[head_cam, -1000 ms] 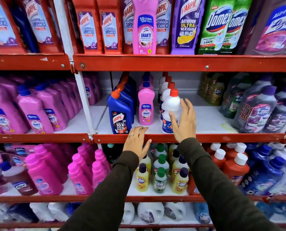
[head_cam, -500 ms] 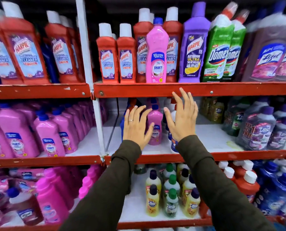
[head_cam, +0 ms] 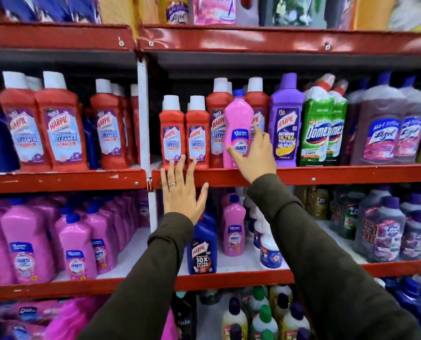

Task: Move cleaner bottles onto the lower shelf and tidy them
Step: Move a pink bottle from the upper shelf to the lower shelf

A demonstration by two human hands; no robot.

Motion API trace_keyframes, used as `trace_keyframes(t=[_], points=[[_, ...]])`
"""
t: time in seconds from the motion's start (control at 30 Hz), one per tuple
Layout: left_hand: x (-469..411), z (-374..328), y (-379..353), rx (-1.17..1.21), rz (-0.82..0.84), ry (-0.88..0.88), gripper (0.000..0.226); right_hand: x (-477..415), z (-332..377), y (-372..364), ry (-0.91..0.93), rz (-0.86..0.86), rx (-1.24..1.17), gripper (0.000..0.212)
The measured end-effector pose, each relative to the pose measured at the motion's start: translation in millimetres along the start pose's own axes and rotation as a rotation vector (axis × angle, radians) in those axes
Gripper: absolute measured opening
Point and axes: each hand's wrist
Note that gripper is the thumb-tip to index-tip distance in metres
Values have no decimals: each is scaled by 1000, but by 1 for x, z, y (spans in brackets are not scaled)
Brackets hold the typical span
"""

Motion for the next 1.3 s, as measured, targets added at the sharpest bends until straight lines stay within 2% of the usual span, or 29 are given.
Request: trace_keyframes(t=[0.07,0.2,0.33,0.67,1.03,1.3], points=[[0,5,0,-7,37,8,66,-8,5,-5,-92,37,-13,95],[1,10,1,0,60,-22,65,-12,8,-15,-173,-24,1,87],[2,12,3,-9,70,-30,65,-15,12,-11,-172,-39,14,81],[0,12,-3,-28,72,-28,69,-15,32,16,-66,-144,54,83],[39,20,-20,21,1,-82,71,56,15,4,-80,-189,-137,89],[93,35,-49,12,101,-38,67,116,-19,-28,-120,-194,-190,81]])
Point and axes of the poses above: each hand's wrist, its own x-axis away from the middle knuckle, its own y-axis out of the back of the hand, z = x × y, and after that the axes turned 11 degrees about z, right-handed
